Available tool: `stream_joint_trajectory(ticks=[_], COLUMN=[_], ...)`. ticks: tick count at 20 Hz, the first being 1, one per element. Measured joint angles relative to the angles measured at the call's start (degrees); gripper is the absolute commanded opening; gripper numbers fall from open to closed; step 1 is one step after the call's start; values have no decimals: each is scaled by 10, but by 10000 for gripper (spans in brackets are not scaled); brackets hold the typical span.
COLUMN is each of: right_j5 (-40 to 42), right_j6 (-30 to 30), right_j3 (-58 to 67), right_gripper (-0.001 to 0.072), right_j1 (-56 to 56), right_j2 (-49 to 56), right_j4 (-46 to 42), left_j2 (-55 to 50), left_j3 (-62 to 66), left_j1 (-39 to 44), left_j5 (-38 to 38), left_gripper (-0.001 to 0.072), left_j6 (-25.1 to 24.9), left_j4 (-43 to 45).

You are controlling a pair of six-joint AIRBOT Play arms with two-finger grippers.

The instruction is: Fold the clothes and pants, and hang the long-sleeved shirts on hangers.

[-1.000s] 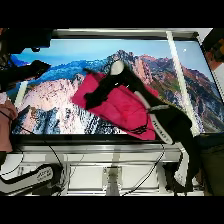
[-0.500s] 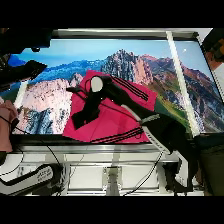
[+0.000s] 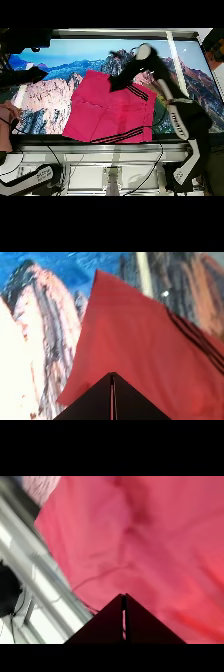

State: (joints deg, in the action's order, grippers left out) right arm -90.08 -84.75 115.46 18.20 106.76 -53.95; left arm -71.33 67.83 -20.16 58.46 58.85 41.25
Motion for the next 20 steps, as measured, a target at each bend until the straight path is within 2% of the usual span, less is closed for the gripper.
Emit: stream_joint_trajectory(ticks=[6,12,15,16,17,18,19,20], right_j5=[47,141,168,169,170,173,176,184], right_j6=[45,95,110,113,115,117,119,120], right_j3=[-130,-327,-386,-397,-406,-412,-416,-419], right_gripper=[9,10,18,89,299,552,695,685], right_j1=[-129,-162,-165,-165,-166,-166,-167,-167], right_j2=[-107,-217,-242,-246,-249,-252,-253,-254], right_j4=[0,73,103,105,104,102,99,96], left_j2=[97,238,297,311,322,329,334,338], left_j3=[-174,-384,-458,-472,-483,-491,-498,-502], left_j1=[-24,-36,-52,-63,-76,-88,-98,-106], left_j5=[21,33,39,43,51,63,75,85], left_gripper=[4,5,6,13,181,448,518,515], left_j6=[21,73,89,93,98,104,118,133], left_j4=[42,50,63,65,65,66,66,67])
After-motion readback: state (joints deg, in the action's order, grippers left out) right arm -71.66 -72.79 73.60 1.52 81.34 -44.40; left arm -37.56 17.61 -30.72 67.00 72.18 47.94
